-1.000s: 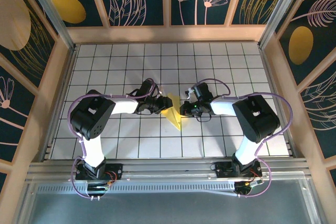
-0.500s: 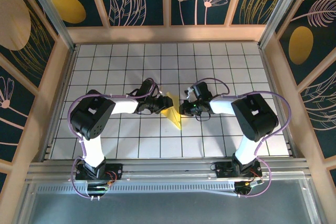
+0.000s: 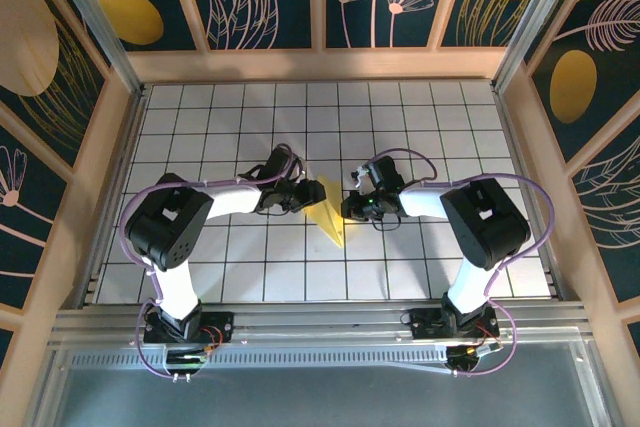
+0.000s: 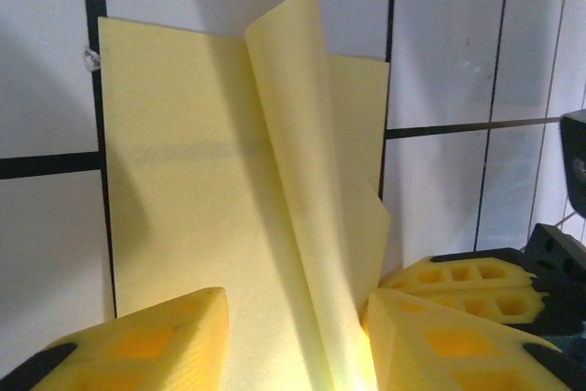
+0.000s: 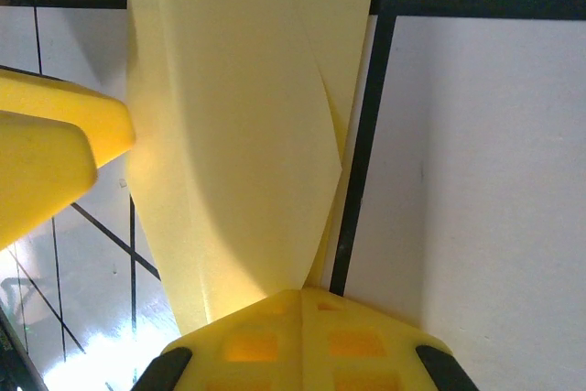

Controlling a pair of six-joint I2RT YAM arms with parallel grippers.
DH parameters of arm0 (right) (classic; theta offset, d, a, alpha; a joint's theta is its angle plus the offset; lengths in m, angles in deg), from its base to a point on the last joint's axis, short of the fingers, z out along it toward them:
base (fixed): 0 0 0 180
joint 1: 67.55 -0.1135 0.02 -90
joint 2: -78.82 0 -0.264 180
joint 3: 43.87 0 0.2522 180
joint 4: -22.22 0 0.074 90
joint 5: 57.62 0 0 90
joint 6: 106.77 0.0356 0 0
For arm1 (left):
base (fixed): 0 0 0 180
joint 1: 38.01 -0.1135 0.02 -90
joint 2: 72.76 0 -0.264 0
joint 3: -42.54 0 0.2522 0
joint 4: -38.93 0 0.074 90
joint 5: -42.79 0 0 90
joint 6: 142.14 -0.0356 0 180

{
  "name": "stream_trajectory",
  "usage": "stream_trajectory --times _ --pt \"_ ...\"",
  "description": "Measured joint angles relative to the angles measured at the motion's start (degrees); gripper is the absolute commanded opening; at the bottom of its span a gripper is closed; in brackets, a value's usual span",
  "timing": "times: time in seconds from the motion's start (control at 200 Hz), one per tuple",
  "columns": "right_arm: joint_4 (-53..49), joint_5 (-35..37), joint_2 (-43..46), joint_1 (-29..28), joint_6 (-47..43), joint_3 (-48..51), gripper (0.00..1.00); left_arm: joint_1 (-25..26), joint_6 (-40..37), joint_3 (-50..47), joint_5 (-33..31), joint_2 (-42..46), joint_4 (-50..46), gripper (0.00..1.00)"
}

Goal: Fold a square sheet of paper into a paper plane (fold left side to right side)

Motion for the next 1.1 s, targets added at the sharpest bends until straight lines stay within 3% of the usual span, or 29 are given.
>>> stream_trajectory --times 0.185,0.325,0.63,1.101 --pt "0.0 0.0 0.0 0.0 0.0 0.0 0.0 0.0 -0.66 1.44 2.58 0.02 0.39 0.15" --pt "0.0 -0.02 -0.04 0.0 0.0 -0.04 0.0 0.0 -1.07 3.32 5.75 -1.66 2.62 0.07" --pt "-1.05 0.02 -0.37 -0.02 -0.5 -0.79 0.0 0.0 -1.49 5.92 8.79 -7.39 3.72 0.05" --pt "-2.16 0.0 -0.87 -0.02 -0.9 -1.66 0.0 0.07 -3.19 6.38 4.26 -8.87 0.59 0.01"
